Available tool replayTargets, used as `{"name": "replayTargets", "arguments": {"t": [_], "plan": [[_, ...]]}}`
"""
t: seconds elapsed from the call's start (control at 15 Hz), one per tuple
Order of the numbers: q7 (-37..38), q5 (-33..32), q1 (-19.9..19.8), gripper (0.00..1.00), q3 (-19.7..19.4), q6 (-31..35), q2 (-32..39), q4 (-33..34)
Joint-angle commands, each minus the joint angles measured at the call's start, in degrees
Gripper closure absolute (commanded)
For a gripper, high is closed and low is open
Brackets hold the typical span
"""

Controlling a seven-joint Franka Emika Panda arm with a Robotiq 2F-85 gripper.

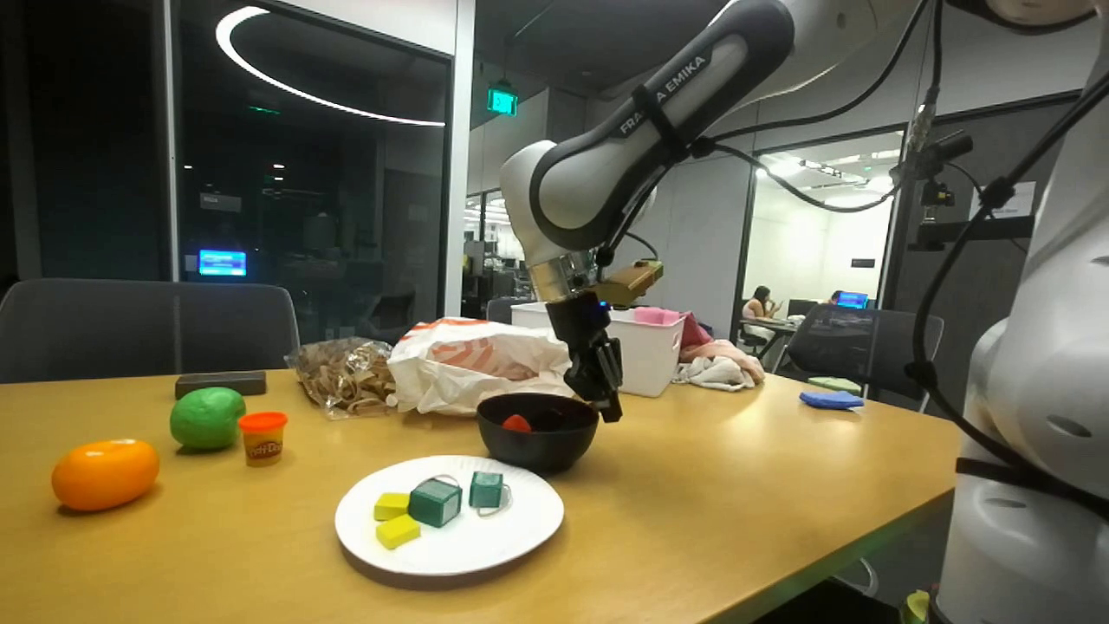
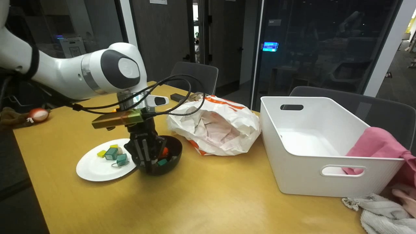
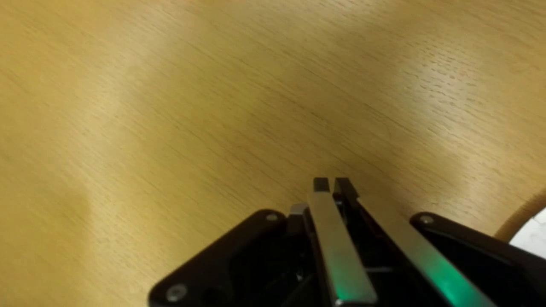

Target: Use the spoon to move the brown object to the plate

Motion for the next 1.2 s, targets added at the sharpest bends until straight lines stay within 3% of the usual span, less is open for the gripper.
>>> {"name": "replayTargets", "arguments": {"t": [0.0, 1.13], "plan": [[-2.6, 4.6, 0.1, 0.9, -1.3, 0.8, 1.5, 2.3], [-21.9, 29.2, -1.9, 0.91, -6.5, -5.6, 6.6, 8.6]]}}
